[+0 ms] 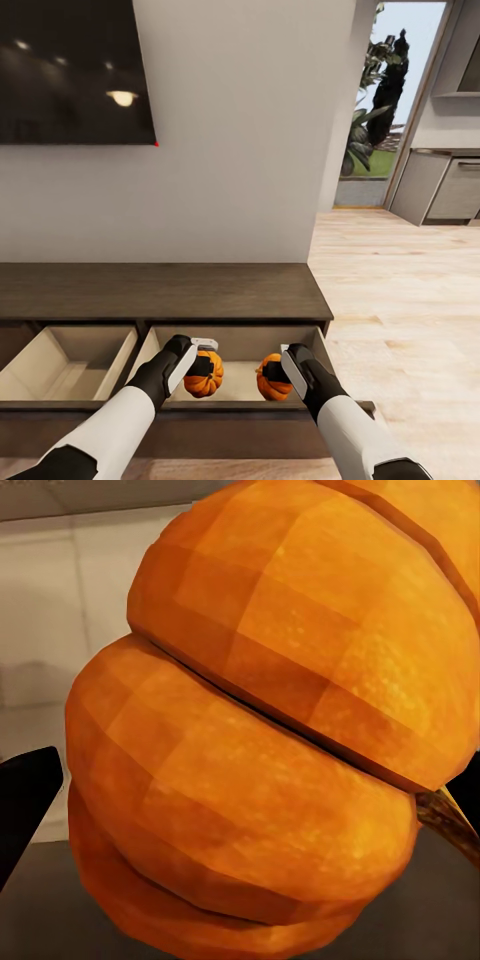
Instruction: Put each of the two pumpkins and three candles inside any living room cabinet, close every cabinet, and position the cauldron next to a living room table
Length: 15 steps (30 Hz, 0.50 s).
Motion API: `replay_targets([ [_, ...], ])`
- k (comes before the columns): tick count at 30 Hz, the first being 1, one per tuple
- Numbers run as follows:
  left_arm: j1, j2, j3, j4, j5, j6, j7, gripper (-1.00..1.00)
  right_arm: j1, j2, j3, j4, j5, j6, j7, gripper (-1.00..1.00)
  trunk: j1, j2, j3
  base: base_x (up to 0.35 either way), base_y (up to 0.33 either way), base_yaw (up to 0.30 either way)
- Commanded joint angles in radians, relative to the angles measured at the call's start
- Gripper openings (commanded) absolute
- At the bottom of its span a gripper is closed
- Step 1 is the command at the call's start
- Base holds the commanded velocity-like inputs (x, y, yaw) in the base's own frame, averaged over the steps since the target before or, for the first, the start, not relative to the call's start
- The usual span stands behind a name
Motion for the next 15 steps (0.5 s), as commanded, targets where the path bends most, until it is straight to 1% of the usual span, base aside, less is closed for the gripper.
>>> replay_targets([
  [1,-0.001,0.001,-0.005,-0.001,0.009,0.003,0.010,-1.00,-0.001,0.000,0.002,-0.001,-0.010,0.003,-0.010,-1.00,0.000,0.000,-0.001,0.155,0.000,0.000],
  [4,-0.001,0.001,-0.005,-0.001,0.009,0.003,0.011,-1.00,0.000,0.000,0.002,-0.001,-0.010,0.003,-0.010,-1.00,0.000,0.000,-0.001,0.124,0.000,0.000],
  [10,-0.001,0.001,-0.008,-0.002,0.009,0.003,0.011,-1.00,0.000,0.000,0.002,-0.001,-0.010,0.003,-0.010,-1.00,0.000,0.000,-0.001,0.040,0.000,0.000],
  [15,-0.001,0.001,-0.013,-0.001,0.009,0.003,0.011,-1.00,0.000,0.000,0.002,-0.001,-0.010,0.003,-0.010,-1.00,0.000,0.000,-0.001,0.162,0.000,0.000],
])
